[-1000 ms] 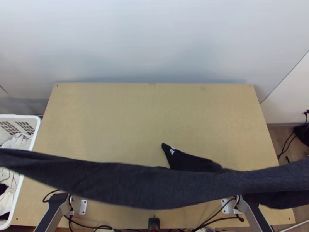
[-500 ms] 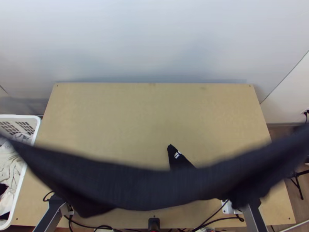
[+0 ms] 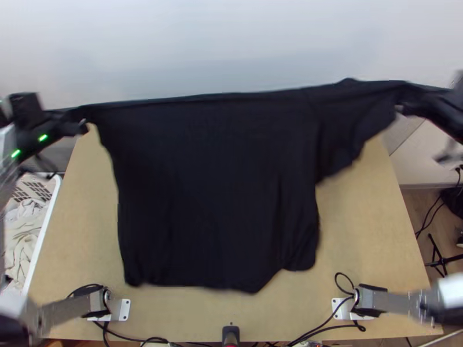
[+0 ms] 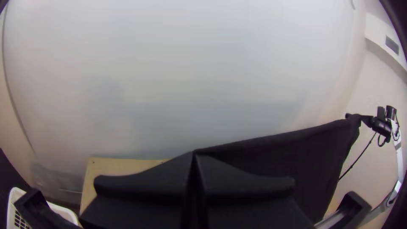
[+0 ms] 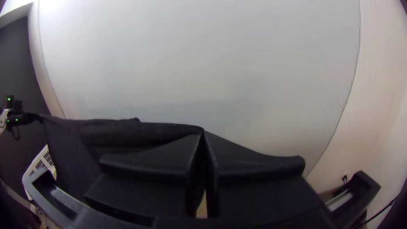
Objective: Fold the t-shirt
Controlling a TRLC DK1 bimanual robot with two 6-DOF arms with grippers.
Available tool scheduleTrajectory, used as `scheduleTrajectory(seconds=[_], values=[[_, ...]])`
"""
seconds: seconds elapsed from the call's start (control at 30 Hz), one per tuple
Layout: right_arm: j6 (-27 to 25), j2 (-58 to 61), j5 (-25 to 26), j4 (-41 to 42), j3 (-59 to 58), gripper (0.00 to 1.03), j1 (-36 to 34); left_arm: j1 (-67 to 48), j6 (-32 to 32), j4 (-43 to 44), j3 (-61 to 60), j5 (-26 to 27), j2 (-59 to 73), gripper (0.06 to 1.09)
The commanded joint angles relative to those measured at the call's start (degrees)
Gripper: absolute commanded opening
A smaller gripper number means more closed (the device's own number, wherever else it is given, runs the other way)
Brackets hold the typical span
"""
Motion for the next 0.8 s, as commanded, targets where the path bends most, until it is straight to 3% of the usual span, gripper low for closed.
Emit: scheduleTrajectory(seconds=[0.0,0.27,0.43,0.57,0.77], values=[[-4.42,20.68,9.27,5.78,0.34,0.03,7.38,-0.06,-0.45,8.41,-0.24,-0.45,18.76,0.10],[-8.46,42.82,16.12,9.03,10.45,0.03,11.69,-1.20,3.42,7.71,10.49,-2.56,37.92,0.10],[-8.55,48.71,17.79,3.58,19.50,0.03,15.12,-0.58,4.65,5.51,12.51,-4.50,41.61,0.10],[-8.46,46.69,17.97,-0.90,15.28,0.03,18.63,-1.29,7.99,4.81,6.88,-6.78,39.94,0.10],[-7.84,36.32,18.15,2.61,-2.91,0.03,21.53,-1.02,11.85,4.28,-4.81,-6.87,34.40,0.10]])
